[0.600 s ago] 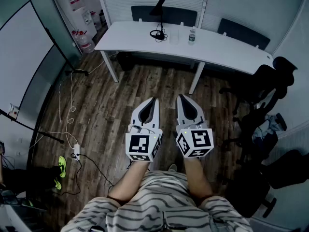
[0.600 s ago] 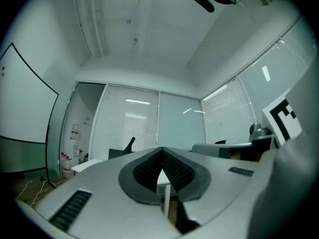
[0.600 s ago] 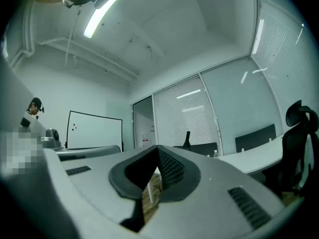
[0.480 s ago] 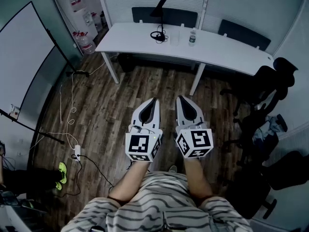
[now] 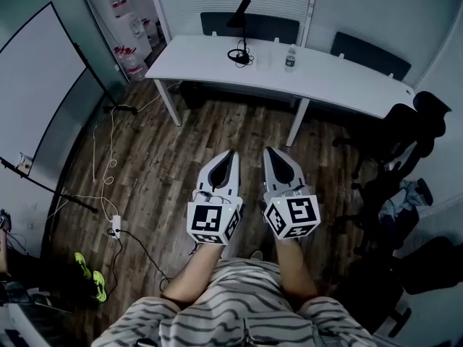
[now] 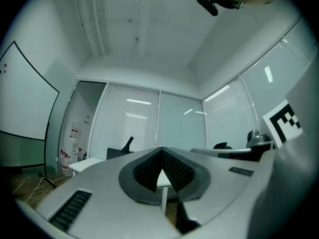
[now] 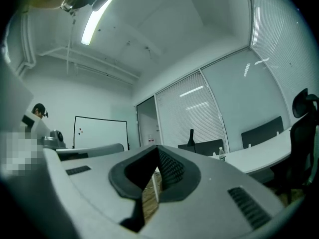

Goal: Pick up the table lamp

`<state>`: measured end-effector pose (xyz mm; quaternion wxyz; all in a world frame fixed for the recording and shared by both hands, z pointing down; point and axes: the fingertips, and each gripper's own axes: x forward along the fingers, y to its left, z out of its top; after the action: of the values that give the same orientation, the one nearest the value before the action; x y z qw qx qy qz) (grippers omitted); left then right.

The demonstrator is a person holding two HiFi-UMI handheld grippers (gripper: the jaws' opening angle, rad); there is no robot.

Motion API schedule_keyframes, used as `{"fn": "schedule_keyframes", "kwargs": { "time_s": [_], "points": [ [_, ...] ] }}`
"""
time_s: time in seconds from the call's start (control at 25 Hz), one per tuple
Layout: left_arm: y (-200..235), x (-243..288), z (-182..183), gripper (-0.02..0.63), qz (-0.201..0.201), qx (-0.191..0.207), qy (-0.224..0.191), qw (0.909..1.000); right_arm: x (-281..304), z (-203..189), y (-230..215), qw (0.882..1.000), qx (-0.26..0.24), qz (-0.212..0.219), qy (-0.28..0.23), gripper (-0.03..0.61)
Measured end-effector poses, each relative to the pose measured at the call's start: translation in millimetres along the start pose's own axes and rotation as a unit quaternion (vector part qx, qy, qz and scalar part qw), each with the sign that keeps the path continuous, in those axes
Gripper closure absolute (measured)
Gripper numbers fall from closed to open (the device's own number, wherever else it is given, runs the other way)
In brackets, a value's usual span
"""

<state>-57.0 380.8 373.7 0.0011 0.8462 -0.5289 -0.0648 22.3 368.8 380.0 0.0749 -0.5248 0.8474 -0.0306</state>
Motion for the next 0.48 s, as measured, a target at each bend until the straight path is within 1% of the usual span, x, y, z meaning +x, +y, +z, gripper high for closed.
{"fn": "schedule_keyframes", "kwargs": {
  "time_s": [0.16, 0.32, 0.48],
  "points": [
    [-16, 10, 0, 0.609, 0.006, 0.002, -0.006, 1.0000, -4, 4, -17, 1.000, -0.013, 0.007, 0.000, 0.568],
    [-31, 16, -11, 0.609, 0.017, 0.007, -0.001, 0.9998, -14, 1, -40, 1.000, -0.003, 0.005, 0.000, 0.568],
    [-36, 24, -22, 0.609, 0.026, 0.010, 0.005, 0.9996, -14, -4, -55, 1.000, 0.001, 0.008, 0.004, 0.568]
  ]
}}
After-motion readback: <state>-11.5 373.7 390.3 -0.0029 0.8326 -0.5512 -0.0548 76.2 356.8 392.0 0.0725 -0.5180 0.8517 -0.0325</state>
